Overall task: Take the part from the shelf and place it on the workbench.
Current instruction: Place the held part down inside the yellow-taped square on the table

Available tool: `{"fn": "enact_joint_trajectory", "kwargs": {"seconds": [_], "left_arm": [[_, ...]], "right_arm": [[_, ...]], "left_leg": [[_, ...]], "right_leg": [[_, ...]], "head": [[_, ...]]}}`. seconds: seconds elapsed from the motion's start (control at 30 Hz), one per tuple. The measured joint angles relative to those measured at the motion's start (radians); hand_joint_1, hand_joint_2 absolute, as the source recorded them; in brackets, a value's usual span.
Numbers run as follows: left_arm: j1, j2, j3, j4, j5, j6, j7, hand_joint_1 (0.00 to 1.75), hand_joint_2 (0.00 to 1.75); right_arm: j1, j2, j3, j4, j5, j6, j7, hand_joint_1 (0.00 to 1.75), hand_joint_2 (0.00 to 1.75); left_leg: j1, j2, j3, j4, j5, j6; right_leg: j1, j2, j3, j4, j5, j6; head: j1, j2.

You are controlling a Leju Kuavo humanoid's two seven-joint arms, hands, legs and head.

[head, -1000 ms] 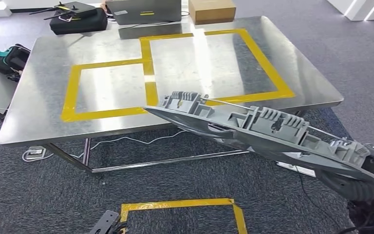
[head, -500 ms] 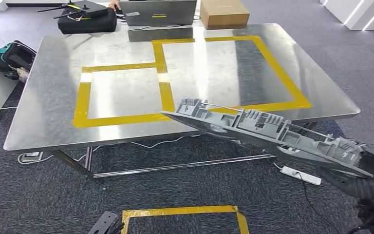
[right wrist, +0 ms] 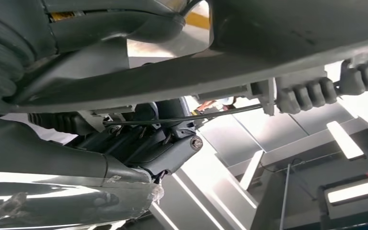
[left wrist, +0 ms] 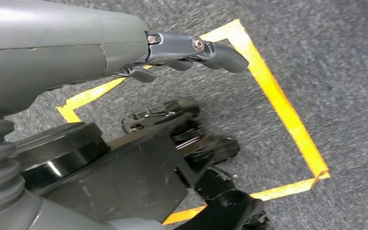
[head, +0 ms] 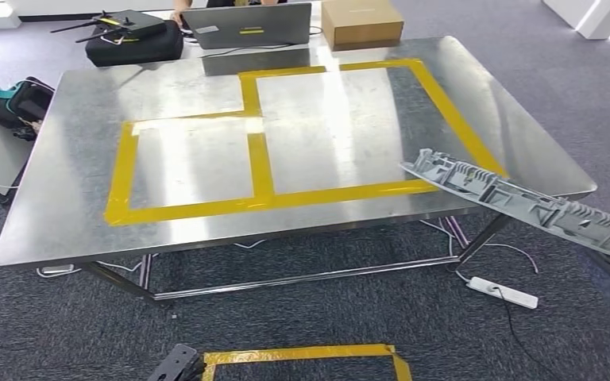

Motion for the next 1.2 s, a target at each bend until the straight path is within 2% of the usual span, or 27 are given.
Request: {"fn": "enact_joint_trajectory", "kwargs": {"seconds": [0.03, 0.07, 0.1, 0.13, 0.2, 0.23, 0.27, 0.3, 0.4, 0.43, 0.47, 0.53, 0.57, 0.6, 0.63, 0.7, 0.73, 0.77, 0.8, 0.9, 0.93, 0.97, 1.0, 1.07, 1.1, 1.13, 1.2], "left_arm": [[0.0, 0.0, -0.002, 0.0, 0.0, 0.0, 0.001, 0.0, 1.75], [0.0, 0.0, -0.003, 0.0, 0.002, 0.0, 0.001, 0.0, 1.75], [0.0, 0.001, -0.004, 0.0, 0.003, 0.0, 0.002, 0.0, 1.75], [0.001, 0.001, -0.004, 0.0, 0.005, 0.001, 0.002, 0.0, 1.75], [0.001, 0.002, -0.004, 0.0, 0.009, 0.003, 0.002, 0.0, 1.75], [0.001, 0.004, -0.004, 0.0, 0.01, 0.004, 0.002, 0.0, 1.75], [0.001, 0.005, -0.004, 0.0, 0.011, 0.005, 0.003, 0.0, 1.75], [0.002, 0.006, -0.004, 0.0, 0.012, 0.006, 0.004, 0.0, 1.75], [0.007, 0.012, -0.004, 0.0, 0.013, 0.008, 0.005, 0.0, 1.75], [0.008, 0.015, -0.004, 0.0, 0.013, 0.009, 0.004, 0.0, 1.75], [0.009, 0.019, -0.004, 0.0, 0.012, 0.009, 0.003, 0.0, 1.75], [0.01, 0.029, -0.004, 0.0, 0.008, 0.01, -0.002, 0.0, 1.75], [0.012, 0.034, -0.004, 0.0, 0.007, 0.011, -0.005, 0.0, 1.75], [0.014, 0.039, -0.004, 0.0, 0.009, 0.012, -0.009, 0.0, 1.75], [0.015, 0.044, -0.004, 0.0, 0.013, 0.014, -0.012, 0.0, 1.75], [0.016, 0.055, -0.003, 0.0, 0.022, 0.017, -0.019, 0.0, 1.75], [0.016, 0.059, -0.002, 0.0, 0.026, 0.018, -0.022, 0.0, 1.75], [0.015, 0.064, -0.002, 0.001, 0.028, 0.017, -0.026, 0.0, 1.75], [0.015, 0.066, -0.002, 0.001, 0.031, 0.016, -0.03, 0.0, 1.75], [0.013, 0.067, 0.0, 0.001, 0.043, 0.008, -0.037, 0.0, 1.75], [0.012, 0.066, 0.0, 0.0, 0.047, 0.005, -0.038, 0.0, 1.75], [0.011, 0.064, 0.0, 0.0, 0.049, 0.002, -0.038, 0.0, 1.75], [0.01, 0.061, 0.0, 0.0, 0.05, 0.0, -0.038, 0.0, 1.75], [0.01, 0.054, 0.0, 0.0, 0.049, -0.004, -0.038, 0.0, 1.75], [0.01, 0.05, 0.0, 0.0, 0.048, -0.006, -0.038, 0.0, 1.75], [0.01, 0.047, 0.0, 0.0, 0.046, -0.007, -0.038, 0.0, 1.75], [0.008, 0.043, 0.0, 0.0, 0.042, -0.009, -0.038, 0.0, 1.75]], "right_arm": [[-0.005, -0.007, -0.003, 0.005, 0.001, -0.001, 0.0, 1.75, 1.75], [-0.009, -0.013, -0.005, 0.009, 0.003, -0.002, 0.0, 1.75, 1.75], [-0.015, -0.018, -0.006, 0.014, 0.003, -0.003, 0.0, 1.75, 1.75], [-0.021, -0.023, -0.006, 0.017, 0.003, -0.005, -0.001, 1.75, 1.75], [-0.038, -0.032, -0.006, 0.021, 0.004, -0.011, -0.002, 1.75, 1.75], [-0.048, -0.037, -0.005, 0.023, 0.004, -0.013, -0.002, 1.75, 1.75], [-0.059, -0.043, -0.005, 0.024, 0.004, -0.015, -0.001, 1.75, 1.75], [-0.068, -0.049, -0.004, 0.025, 0.006, -0.016, -0.001, 1.75, 1.75], [-0.076, -0.073, -0.003, 0.026, 0.021, -0.018, 0.003, 1.75, 1.75], [-0.075, -0.082, -0.003, 0.026, 0.033, -0.022, 0.004, 1.75, 1.75], [-0.073, -0.09, -0.002, 0.025, 0.048, -0.028, 0.005, 1.75, 1.75], [-0.066, -0.102, 0.0, 0.023, 0.082, -0.045, 0.008, 1.75, 1.75], [-0.062, -0.108, 0.002, 0.021, 0.096, -0.051, 0.01, 1.75, 1.75], [-0.056, -0.115, 0.006, 0.018, 0.107, -0.053, 0.015, 1.75, 1.75], [-0.048, -0.122, 0.01, 0.014, 0.115, -0.051, 0.021, 1.75, 1.75], [-0.032, -0.14, 0.019, 0.008, 0.124, -0.04, 0.035, 1.75, 1.75], [-0.025, -0.148, 0.023, 0.006, 0.128, -0.033, 0.04, 1.75, 1.75], [-0.021, -0.155, 0.028, 0.006, 0.132, -0.025, 0.047, 1.75, 1.75], [-0.017, -0.161, 0.033, 0.007, 0.139, -0.019, 0.053, 1.75, 1.75], [-0.01, -0.182, 0.049, 0.017, 0.172, -0.009, 0.073, 1.75, 1.75], [-0.008, -0.189, 0.055, 0.021, 0.18, -0.005, 0.077, 1.75, 1.75], [-0.008, -0.196, 0.062, 0.026, 0.185, -0.002, 0.08, 1.75, 1.75], [-0.008, -0.2, 0.069, 0.031, 0.187, 0.002, 0.081, 1.75, 1.75], [-0.007, -0.205, 0.086, 0.043, 0.188, 0.006, 0.082, 1.75, 1.75], [-0.006, -0.205, 0.095, 0.05, 0.188, 0.005, 0.082, 1.75, 1.75], [-0.005, -0.204, 0.103, 0.056, 0.189, 0.001, 0.081, 1.75, 1.75], [-0.005, -0.204, 0.118, 0.067, 0.193, -0.008, 0.077, 1.75, 1.75]], "left_leg": [[0.003, 0.001, -0.045, 0.066, -0.017, -0.004], [0.005, 0.001, -0.082, 0.11, -0.018, -0.006], [0.006, 0.001, -0.104, 0.121, 0.001, -0.006], [0.007, 0.001, -0.105, 0.095, 0.039, -0.004], [0.005, 0.002, -0.065, -0.027, 0.132, 0.004], [0.003, 0.003, -0.042, -0.088, 0.158, 0.009], [0.002, 0.004, -0.026, -0.127, 0.168, 0.013], [0.0, 0.004, -0.018, -0.146, 0.164, 0.017], [0.003, 0.001, -0.005, -0.163, 0.154, 0.029], [0.005, 0.001, 0.002, -0.167, 0.153, 0.035], [0.007, 0.0, 0.01, -0.171, 0.15, 0.04], [0.006, 0.0, 0.02, -0.172, 0.14, 0.047], [0.005, 0.0, 0.026, -0.172, 0.134, 0.048], [0.006, -0.001, 0.034, -0.171, 0.127, 0.048], [0.007, -0.001, 0.046, -0.171, 0.119, 0.046], [0.009, -0.003, 0.072, -0.171, 0.1, 0.038], [0.008, -0.004, 0.081, -0.169, 0.09, 0.031], [0.006, -0.005, 0.086, -0.167, 0.084, 0.026], [0.004, -0.005, 0.087, -0.167, 0.08, 0.021], [0.002, -0.004, 0.087, -0.164, 0.071, 0.012], [0.003, -0.002, 0.079, -0.145, 0.061, 0.007], [0.004, -0.001, 0.06, -0.106, 0.043, 0.001], [0.005, 0.001, 0.025, -0.045, 0.021, -0.002], [0.007, 0.001, -0.064, 0.088, -0.014, -0.005], [0.007, 0.002, -0.095, 0.122, -0.009, -0.004], [0.007, 0.002, -0.107, 0.119, 0.016, -0.001], [0.006, 0.002, -0.074, 0.011, 0.107, 0.008]], "right_leg": [[0.0, 0.0, 0.004, 0.0, -0.004, -0.002], [-0.001, 0.0, 0.009, 0.0, -0.009, -0.002], [-0.001, 0.001, 0.015, 0.0, -0.014, -0.002], [-0.001, 0.001, 0.023, 0.0, -0.02, 0.0], [-0.001, 0.002, 0.04, -0.001, -0.033, 0.005], [0.0, 0.003, 0.045, -0.001, -0.039, 0.009], [0.002, 0.004, 0.047, -0.001, -0.043, 0.014], [0.002, 0.005, 0.048, -0.004, -0.046, 0.021], [0.001, 0.002, 0.052, -0.007, -0.057, 0.039], [0.001, 0.0, 0.042, 0.016, -0.071, 0.043], [0.001, -0.001, 0.019, 0.062, -0.093, 0.045], [0.001, -0.001, -0.058, 0.201, -0.143, 0.047], [0.001, -0.001, -0.095, 0.256, -0.153, 0.048], [0.001, -0.001, -0.118, 0.279, -0.142, 0.05], [-0.001, -0.002, -0.121, 0.26, -0.109, 0.053], [-0.007, -0.003, -0.08, 0.139, -0.015, 0.061], [-0.008, -0.003, -0.051, 0.076, 0.013, 0.063], [-0.009, -0.003, -0.031, 0.035, 0.025, 0.06], [-0.008, -0.002, -0.022, 0.018, 0.021, 0.054], [-0.008, 0.0, -0.017, 0.013, 0.008, 0.029], [-0.009, 0.0, -0.012, 0.012, 0.004, 0.022], [-0.01, -0.001, -0.006, 0.01, 0.0, 0.015], [-0.01, -0.002, -0.001, 0.009, -0.004, 0.009], [-0.009, -0.003, 0.007, 0.009, -0.013, 0.003], [-0.009, -0.002, 0.012, 0.009, -0.018, 0.003], [-0.009, -0.001, 0.018, 0.009, -0.023, 0.003], [-0.009, 0.001, 0.035, 0.008, -0.034, 0.007]], "head": [[0.0, 0.0], [0.0, 0.0], [0.0, 0.0], [0.0, 0.0], [0.0, 0.0], [0.0, 0.0], [0.001, 0.0], [0.001, 0.0], [0.002, 0.0], [0.004, 0.0], [0.006, 0.0], [0.009, 0.0], [0.009, 0.0], [0.009, 0.0], [0.01, 0.0], [0.011, 0.0], [0.013, 0.0], [0.013, 0.0], [0.013, 0.0], [0.008, 0.0], [0.005, 0.0], [0.003, 0.0], [0.001, 0.0], [0.0, 0.0], [0.0, 0.0], [0.0, 0.0], [0.0, 0.0]]}}
